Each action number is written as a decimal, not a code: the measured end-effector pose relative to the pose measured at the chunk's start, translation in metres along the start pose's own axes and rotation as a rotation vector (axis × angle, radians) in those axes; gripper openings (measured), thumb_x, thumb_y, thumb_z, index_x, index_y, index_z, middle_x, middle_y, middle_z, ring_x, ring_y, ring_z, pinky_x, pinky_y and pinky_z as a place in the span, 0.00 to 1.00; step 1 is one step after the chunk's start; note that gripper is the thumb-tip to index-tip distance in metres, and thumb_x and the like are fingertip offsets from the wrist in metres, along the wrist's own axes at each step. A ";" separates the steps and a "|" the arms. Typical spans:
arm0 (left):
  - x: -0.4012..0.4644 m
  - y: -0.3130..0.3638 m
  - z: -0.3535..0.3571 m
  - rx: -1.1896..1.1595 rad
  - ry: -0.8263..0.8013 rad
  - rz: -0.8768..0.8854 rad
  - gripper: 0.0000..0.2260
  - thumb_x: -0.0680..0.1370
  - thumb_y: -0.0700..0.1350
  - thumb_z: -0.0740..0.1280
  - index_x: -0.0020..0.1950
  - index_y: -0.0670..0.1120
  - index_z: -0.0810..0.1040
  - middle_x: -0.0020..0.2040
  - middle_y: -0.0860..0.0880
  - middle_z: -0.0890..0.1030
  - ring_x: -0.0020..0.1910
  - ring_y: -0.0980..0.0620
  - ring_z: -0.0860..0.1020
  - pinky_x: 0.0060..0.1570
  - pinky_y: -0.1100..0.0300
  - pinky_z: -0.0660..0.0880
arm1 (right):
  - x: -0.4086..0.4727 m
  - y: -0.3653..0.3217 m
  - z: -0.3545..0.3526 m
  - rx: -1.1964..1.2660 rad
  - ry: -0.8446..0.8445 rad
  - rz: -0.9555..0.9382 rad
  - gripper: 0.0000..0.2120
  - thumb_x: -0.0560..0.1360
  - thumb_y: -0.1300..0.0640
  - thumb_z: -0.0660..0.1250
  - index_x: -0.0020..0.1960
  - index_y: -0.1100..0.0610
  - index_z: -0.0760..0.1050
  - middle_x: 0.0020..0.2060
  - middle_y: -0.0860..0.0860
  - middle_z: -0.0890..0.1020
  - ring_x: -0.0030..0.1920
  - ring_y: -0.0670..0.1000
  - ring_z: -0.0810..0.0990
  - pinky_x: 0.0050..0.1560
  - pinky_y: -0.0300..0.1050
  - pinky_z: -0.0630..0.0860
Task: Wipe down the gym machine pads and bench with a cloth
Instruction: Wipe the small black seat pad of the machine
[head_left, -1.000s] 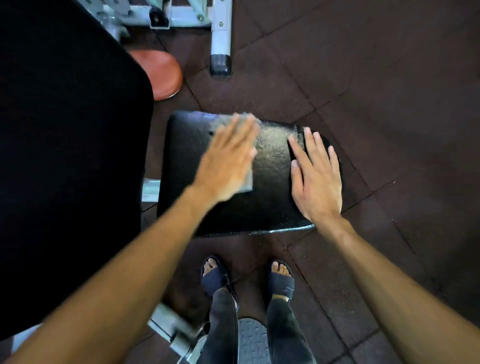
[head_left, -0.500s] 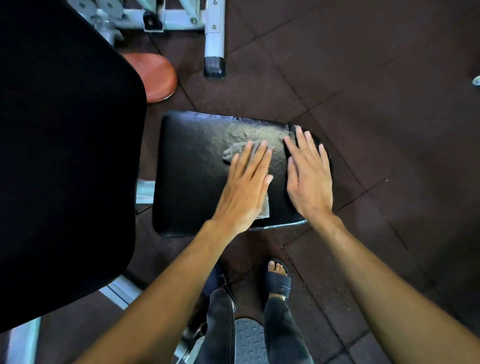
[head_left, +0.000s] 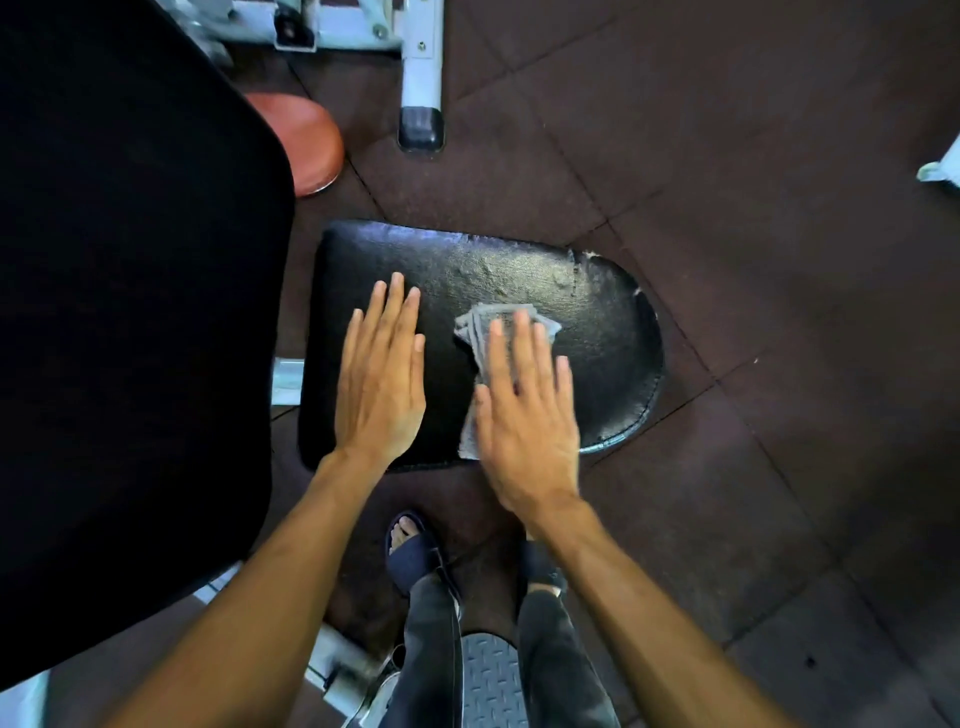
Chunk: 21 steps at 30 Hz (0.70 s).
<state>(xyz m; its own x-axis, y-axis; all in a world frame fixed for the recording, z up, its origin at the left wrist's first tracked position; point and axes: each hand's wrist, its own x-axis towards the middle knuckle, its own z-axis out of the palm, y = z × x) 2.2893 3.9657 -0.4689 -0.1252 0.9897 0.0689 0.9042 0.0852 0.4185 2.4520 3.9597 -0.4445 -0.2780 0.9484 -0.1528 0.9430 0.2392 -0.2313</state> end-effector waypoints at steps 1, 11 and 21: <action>0.000 0.001 0.000 0.001 -0.007 -0.005 0.22 0.86 0.45 0.49 0.79 0.42 0.59 0.81 0.45 0.58 0.81 0.48 0.53 0.80 0.50 0.51 | -0.003 0.016 -0.006 -0.028 -0.011 0.001 0.29 0.82 0.50 0.48 0.79 0.51 0.38 0.79 0.54 0.42 0.79 0.54 0.41 0.78 0.58 0.47; 0.000 0.006 0.002 0.088 -0.031 -0.021 0.23 0.86 0.47 0.47 0.80 0.42 0.56 0.82 0.44 0.55 0.81 0.47 0.51 0.80 0.49 0.50 | 0.065 0.026 -0.022 0.002 0.081 0.106 0.29 0.81 0.47 0.50 0.79 0.55 0.49 0.78 0.60 0.51 0.78 0.60 0.49 0.77 0.58 0.51; 0.000 0.008 0.003 0.115 -0.028 -0.036 0.23 0.85 0.47 0.47 0.80 0.42 0.56 0.82 0.44 0.55 0.81 0.47 0.52 0.80 0.47 0.52 | 0.029 0.084 -0.038 -0.071 0.028 0.109 0.28 0.80 0.55 0.45 0.79 0.58 0.48 0.79 0.58 0.51 0.79 0.57 0.49 0.76 0.59 0.56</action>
<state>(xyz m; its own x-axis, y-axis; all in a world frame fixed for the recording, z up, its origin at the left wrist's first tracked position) 2.2979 3.9669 -0.4683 -0.1481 0.9885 0.0302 0.9404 0.1313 0.3138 2.5299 4.0151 -0.4319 -0.1685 0.9748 -0.1464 0.9783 0.1472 -0.1455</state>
